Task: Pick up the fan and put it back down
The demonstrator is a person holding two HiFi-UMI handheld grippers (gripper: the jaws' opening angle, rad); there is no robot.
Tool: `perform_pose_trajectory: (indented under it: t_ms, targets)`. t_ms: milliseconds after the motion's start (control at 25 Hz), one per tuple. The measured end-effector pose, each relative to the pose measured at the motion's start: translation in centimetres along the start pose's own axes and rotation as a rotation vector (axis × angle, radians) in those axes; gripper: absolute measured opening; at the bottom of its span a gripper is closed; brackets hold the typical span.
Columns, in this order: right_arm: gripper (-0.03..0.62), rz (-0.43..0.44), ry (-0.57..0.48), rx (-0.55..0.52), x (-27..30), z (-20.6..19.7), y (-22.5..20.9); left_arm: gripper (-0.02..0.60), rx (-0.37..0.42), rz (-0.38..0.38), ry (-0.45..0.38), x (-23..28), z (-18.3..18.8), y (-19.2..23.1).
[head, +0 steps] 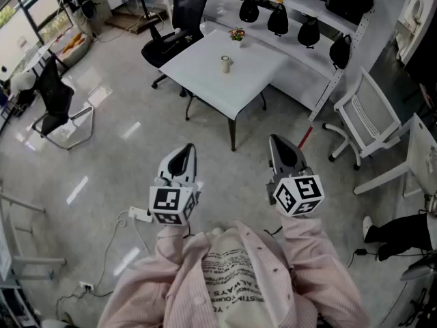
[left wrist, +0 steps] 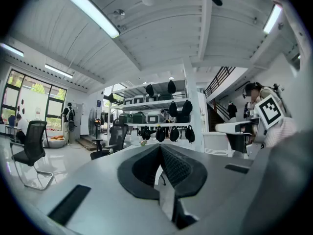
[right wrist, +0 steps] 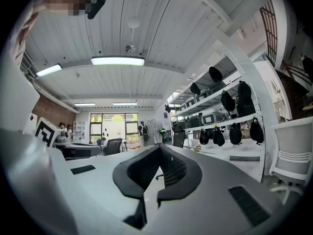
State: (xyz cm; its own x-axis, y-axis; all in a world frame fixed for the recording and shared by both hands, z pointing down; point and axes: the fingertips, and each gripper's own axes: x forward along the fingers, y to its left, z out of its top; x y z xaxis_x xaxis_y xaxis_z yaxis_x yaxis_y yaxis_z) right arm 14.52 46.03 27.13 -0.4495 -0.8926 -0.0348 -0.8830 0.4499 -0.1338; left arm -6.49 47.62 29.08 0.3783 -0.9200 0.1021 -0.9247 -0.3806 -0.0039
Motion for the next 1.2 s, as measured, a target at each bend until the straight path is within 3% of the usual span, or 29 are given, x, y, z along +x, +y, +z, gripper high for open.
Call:
perform_pose_trajectory:
  t_ms: [320,680,920,1200]
  targets:
    - [-0.002,-0.01,-0.009,0.032,-0.7,-0.2,-1.2,0.002,-0.011,0.03,0.01,-0.4,-0.2,-0.4]
    - [0.0,0.075,0.016,-0.018,-0.5,-0.8,-0.8,0.002,-0.032,0.035,0.017,-0.5,-0.8,-1.2]
    - [0.125,0.075,0.045,0.001,-0.6,-1.6,-1.7,0.002,-0.044,0.028,0.029,-0.1,-1.4,-2.4]
    - [0.209,0.073,0.068,0.044,0.0,-2.5,-3.0,0.002,-0.055,0.028,0.054,1.0,-2.3,-2.5]
